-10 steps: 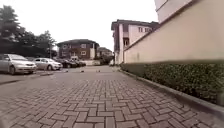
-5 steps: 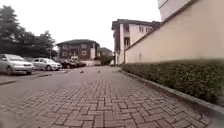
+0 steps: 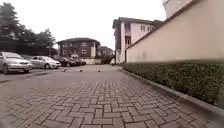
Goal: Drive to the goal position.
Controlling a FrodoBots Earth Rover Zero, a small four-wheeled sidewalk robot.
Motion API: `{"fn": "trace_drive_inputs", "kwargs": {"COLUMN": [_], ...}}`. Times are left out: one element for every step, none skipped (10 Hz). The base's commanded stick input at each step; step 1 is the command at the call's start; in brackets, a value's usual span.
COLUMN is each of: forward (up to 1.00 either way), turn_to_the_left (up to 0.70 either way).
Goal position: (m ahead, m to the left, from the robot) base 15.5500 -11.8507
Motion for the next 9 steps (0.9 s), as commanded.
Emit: {"fn": "trace_drive_inputs", "kwargs": {"forward": [0.7, 0.7, 0.7, 0.7, 0.7, 0.7, 0.7, 0.7, 0.7], "turn_to_the_left": [0.0, 0.0, 0.0, 0.0, 0.0, 0.0, 0.0, 0.0, 0.0]}}
